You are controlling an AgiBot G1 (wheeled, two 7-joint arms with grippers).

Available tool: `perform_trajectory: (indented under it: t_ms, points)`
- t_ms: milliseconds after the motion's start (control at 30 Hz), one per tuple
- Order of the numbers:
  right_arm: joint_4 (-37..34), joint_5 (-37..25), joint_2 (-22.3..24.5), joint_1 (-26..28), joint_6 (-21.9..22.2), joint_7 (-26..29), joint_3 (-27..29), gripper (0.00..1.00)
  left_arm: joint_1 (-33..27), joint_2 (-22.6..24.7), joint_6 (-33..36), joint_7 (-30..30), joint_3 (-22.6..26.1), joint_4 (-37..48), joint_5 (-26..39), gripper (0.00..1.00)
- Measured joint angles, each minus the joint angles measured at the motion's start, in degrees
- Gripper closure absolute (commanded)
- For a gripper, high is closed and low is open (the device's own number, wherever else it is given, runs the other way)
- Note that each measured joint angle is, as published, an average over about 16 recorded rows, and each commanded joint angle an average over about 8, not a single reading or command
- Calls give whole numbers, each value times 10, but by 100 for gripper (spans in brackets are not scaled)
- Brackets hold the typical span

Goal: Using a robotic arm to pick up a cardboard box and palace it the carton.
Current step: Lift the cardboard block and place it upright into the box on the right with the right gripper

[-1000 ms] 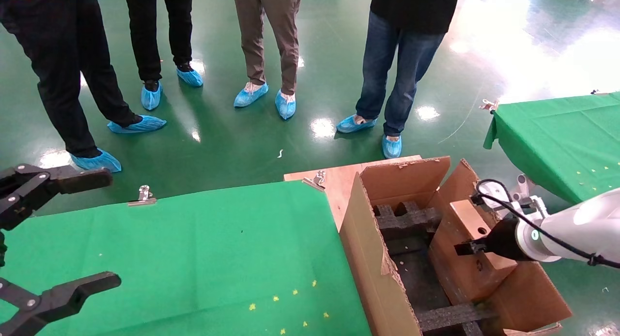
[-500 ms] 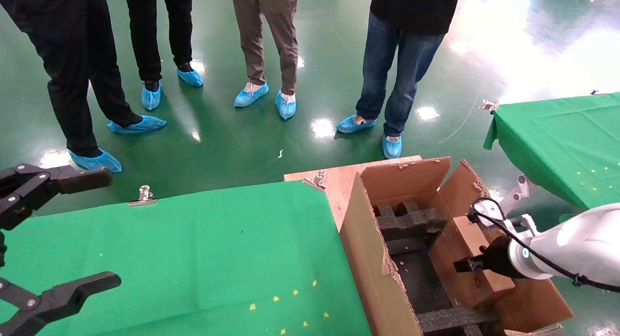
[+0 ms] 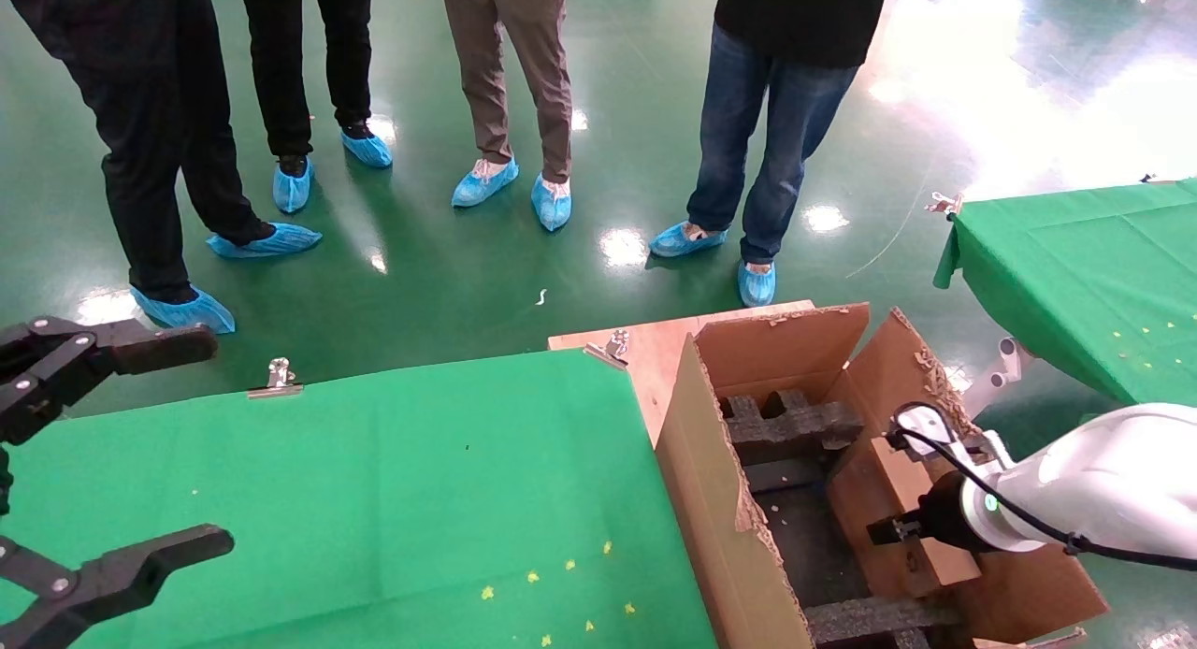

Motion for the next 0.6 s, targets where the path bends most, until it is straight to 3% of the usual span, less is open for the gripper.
perform_trajectory:
  t_ms: [300, 333, 533, 600]
  points:
    - [-50, 42, -24, -7, 10, -60, -4, 99, 0, 0, 0, 0, 0, 0, 0, 0]
    - [-54, 45, -26, -7, 10, -66, -5, 93, 0, 0, 0, 0, 0, 0, 0, 0]
    - [-69, 60, -31, -9, 14, -90, -6, 18, 0, 0, 0, 0, 0, 0, 0, 0]
    - [-70, 63, -32, -9, 14, -94, -6, 0, 0, 0, 0, 0, 0, 0, 0, 0]
